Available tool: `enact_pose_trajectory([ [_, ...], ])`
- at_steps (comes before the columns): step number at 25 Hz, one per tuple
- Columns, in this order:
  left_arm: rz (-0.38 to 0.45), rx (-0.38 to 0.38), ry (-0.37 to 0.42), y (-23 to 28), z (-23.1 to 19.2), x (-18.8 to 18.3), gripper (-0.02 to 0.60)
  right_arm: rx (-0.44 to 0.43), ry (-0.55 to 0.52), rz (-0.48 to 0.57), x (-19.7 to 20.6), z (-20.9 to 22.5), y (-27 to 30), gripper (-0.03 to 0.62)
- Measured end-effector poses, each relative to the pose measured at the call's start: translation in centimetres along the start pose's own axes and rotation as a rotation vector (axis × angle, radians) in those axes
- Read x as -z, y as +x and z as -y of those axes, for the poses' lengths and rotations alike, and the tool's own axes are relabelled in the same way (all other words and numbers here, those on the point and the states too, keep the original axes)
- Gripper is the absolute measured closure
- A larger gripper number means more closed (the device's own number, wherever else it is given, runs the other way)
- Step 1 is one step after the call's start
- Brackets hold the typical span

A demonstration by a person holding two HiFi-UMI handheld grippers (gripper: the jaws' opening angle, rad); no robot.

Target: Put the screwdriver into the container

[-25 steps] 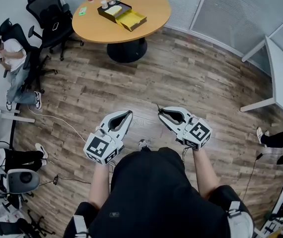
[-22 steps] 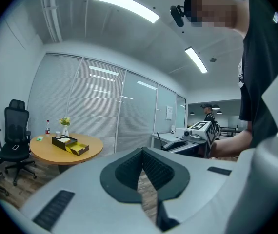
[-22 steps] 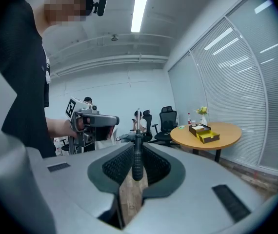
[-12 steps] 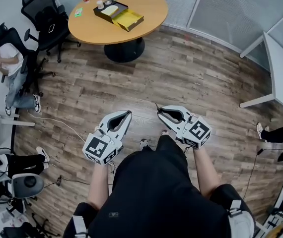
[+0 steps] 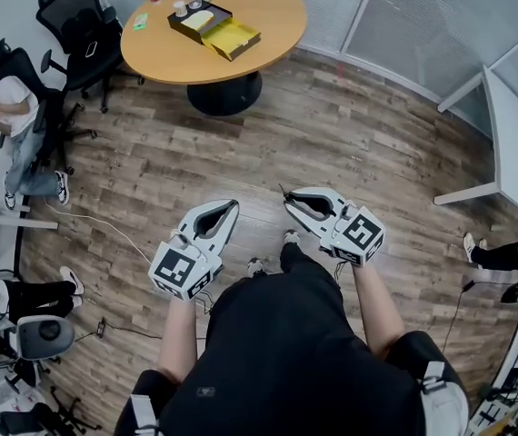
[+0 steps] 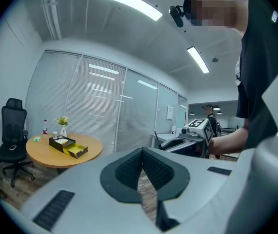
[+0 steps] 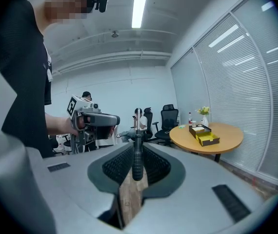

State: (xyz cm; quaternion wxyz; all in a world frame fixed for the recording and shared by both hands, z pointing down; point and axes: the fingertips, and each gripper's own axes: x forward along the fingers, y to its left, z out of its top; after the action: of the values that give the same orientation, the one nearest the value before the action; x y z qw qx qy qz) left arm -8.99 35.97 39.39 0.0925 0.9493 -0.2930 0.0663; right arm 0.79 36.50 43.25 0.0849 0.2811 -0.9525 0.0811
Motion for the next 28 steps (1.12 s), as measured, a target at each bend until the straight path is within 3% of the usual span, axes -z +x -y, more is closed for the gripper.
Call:
enact_pose_trajectory([
  [25,0.020,-0.159,-0.022,10.4,-1.9,-2.4,0.577,-0.106,-0.010,-0.011,-1.2,11.8,-1.4,0.543],
  [28,0.014,-0.177,-0.024,11.7,-1.8,-2.5,0.577,-0.152,-0.014,0.013,-0.8,12.9,-1.7,0.543],
])
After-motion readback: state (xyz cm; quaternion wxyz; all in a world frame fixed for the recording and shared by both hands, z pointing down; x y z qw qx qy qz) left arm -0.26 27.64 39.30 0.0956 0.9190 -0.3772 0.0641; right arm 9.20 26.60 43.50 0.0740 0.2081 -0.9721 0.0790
